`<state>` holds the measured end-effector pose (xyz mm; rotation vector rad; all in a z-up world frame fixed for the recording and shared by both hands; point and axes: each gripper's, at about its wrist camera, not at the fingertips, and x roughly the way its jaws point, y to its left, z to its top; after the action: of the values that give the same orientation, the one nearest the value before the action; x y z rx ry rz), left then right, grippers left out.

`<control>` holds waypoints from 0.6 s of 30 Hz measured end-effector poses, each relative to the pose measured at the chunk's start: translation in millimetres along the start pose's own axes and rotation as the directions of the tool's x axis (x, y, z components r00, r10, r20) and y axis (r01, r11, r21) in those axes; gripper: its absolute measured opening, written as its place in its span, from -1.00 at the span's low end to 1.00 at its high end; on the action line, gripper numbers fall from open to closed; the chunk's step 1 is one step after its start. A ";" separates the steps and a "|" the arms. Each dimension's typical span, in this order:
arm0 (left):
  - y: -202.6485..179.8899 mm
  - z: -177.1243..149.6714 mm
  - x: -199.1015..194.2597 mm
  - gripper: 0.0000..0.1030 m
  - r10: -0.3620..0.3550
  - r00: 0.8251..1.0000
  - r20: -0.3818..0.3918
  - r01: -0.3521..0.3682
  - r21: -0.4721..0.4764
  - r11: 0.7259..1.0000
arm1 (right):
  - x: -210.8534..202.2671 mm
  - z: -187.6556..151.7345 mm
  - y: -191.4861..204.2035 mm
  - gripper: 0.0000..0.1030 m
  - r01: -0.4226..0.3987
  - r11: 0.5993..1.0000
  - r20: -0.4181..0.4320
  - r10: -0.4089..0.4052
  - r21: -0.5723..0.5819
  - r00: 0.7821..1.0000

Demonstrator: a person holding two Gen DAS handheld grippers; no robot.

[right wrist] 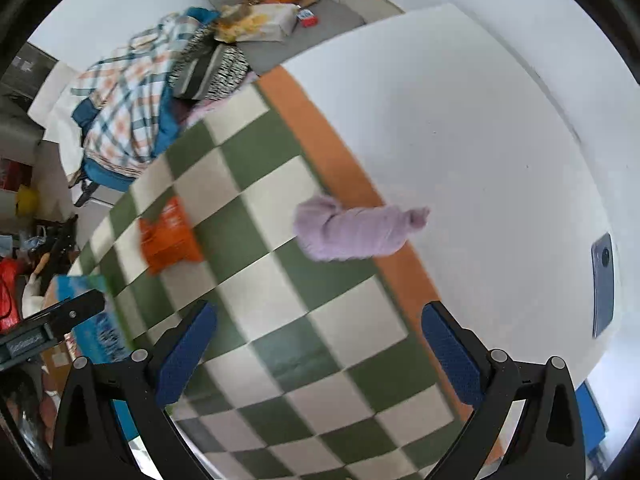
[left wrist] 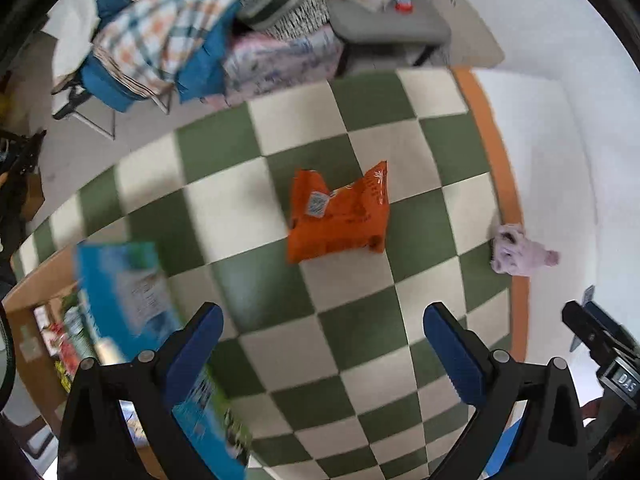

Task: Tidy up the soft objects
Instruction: 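Grasp the orange snack bag with the left tool while the right tool grasps the lilac cloth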

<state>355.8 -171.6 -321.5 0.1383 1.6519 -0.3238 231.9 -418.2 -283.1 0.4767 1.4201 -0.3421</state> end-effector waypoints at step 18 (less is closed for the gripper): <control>-19.2 44.9 85.4 0.61 0.003 0.995 -0.100 -0.008 -0.057 0.998 | 131.5 59.5 -19.5 1.00 0.043 0.999 -0.169 -0.044 -0.010 0.985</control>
<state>383.8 -211.5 -406.9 0.1171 1.7575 -0.2683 289.9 -458.1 -410.6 0.4788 1.5977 -0.3378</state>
